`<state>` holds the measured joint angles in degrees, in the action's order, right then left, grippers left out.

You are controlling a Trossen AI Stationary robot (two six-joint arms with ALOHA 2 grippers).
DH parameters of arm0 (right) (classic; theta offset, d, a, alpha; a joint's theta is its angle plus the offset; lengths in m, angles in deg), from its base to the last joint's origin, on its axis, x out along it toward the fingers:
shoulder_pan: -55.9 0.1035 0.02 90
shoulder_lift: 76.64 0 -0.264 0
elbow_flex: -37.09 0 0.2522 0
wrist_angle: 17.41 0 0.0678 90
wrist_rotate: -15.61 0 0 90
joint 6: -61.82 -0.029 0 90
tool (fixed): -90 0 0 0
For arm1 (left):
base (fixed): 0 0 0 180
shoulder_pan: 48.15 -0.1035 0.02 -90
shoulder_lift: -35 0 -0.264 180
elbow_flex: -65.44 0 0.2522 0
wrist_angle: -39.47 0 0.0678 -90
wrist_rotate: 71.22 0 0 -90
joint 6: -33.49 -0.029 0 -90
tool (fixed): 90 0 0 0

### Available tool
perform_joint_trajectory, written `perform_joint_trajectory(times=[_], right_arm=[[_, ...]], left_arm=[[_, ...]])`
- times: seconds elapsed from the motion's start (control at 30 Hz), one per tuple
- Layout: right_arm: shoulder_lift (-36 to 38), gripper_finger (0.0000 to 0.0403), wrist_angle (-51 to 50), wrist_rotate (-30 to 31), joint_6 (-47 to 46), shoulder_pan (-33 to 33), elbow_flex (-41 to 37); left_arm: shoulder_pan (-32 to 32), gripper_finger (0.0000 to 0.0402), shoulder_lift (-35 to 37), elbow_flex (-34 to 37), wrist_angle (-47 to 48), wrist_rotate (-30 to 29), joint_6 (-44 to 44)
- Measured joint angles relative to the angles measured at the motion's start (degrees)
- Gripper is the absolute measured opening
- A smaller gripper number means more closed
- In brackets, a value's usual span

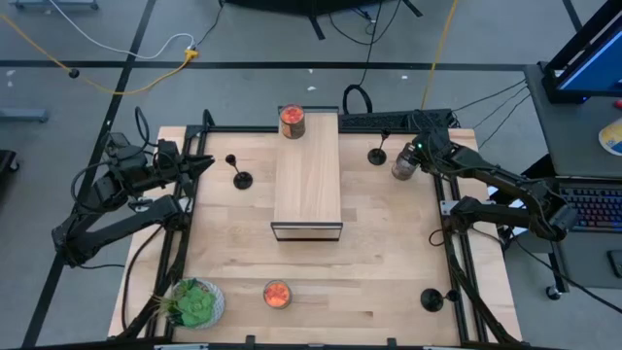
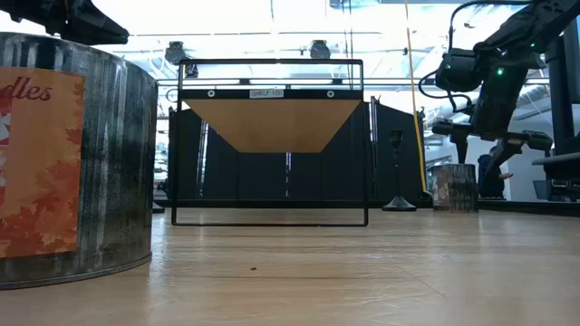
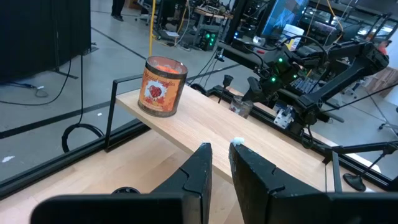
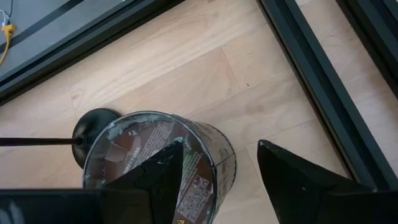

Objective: Pick & Place candle stick holders
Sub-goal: Align the brown scented candle with the orange scented candle on the shelf

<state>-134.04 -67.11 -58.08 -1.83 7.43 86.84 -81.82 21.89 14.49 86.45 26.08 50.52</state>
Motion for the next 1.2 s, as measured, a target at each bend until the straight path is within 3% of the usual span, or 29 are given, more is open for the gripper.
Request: perform_joint_trajectory(times=[0.57,1.03,1.2], right_arm=[[-0.87,0.0194,-0.32,-1.56,0.23,0.07,0.00],[-0.87,0.0095,0.08,-1.40,2.39,0.07,-0.11],[-0.73,0.0065,5.25,-1.21,1.47,0.05,-3.73]], left_arm=[[0.00,0.0063,0.00,-0.01,0.01,-0.39,-0.33],[-0.01,0.0063,0.01,-0.01,0.01,-0.38,-0.31],[-0.02,0.0063,0.00,-0.01,0.01,-0.37,-0.29]])
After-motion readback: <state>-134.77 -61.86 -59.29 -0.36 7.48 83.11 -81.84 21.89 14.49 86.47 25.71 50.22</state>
